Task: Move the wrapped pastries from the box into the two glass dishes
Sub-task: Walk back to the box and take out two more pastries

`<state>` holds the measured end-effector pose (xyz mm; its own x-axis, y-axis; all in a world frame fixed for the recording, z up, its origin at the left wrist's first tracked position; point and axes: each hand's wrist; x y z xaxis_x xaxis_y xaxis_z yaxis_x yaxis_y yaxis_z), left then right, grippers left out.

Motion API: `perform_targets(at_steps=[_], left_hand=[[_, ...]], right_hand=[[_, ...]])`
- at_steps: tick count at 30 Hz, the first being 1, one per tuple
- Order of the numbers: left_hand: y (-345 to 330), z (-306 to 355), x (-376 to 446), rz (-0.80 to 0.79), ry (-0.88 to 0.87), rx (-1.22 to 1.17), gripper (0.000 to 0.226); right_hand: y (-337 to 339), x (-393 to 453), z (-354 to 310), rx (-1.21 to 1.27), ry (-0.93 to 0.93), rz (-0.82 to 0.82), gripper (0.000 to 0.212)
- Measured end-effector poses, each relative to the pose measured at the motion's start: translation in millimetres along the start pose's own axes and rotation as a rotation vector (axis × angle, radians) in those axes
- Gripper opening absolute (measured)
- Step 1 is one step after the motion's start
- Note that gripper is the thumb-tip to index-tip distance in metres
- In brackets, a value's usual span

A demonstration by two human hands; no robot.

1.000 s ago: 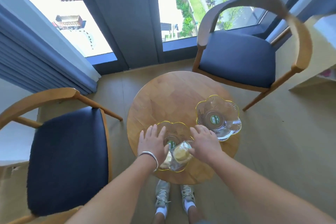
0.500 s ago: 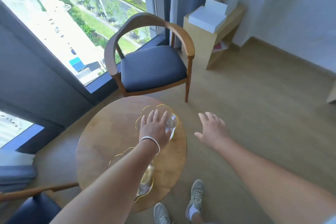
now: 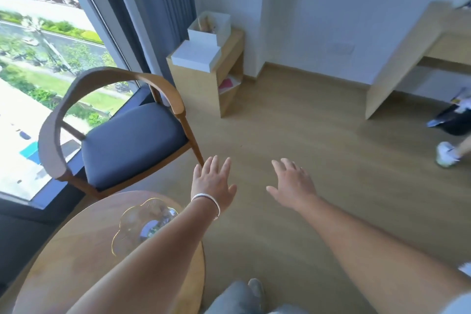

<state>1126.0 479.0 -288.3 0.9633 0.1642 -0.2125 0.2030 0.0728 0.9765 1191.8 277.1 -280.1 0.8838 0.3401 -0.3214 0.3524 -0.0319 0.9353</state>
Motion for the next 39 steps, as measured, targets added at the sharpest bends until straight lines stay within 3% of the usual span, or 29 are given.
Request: perform_targets(at_steps=[11, 22, 39], left_hand=[[24, 23, 112, -0.014, -0.031, 0.020, 0.072], [43, -5, 321, -0.022, -0.015, -0.020, 0.072], [95, -37, 559, -0.044, 0.044, 0.001, 0.073]], right_hand=[[33, 91, 37, 0.031, -0.018, 0.013, 0.078], [78, 295, 41, -0.029, 0.010, -0.056, 0.076], [168, 542, 47, 0.010, 0.071, -0.068, 0.075]])
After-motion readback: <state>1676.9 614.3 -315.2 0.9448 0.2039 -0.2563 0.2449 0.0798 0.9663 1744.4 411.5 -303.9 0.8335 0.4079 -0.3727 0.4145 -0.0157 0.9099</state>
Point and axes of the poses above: each hand's wrist, its own x-axis towards the middle knuckle, its own y-axis out of the back of the hand, z = x × y, and after that the axes turned 2 degrees about -z, right-handed
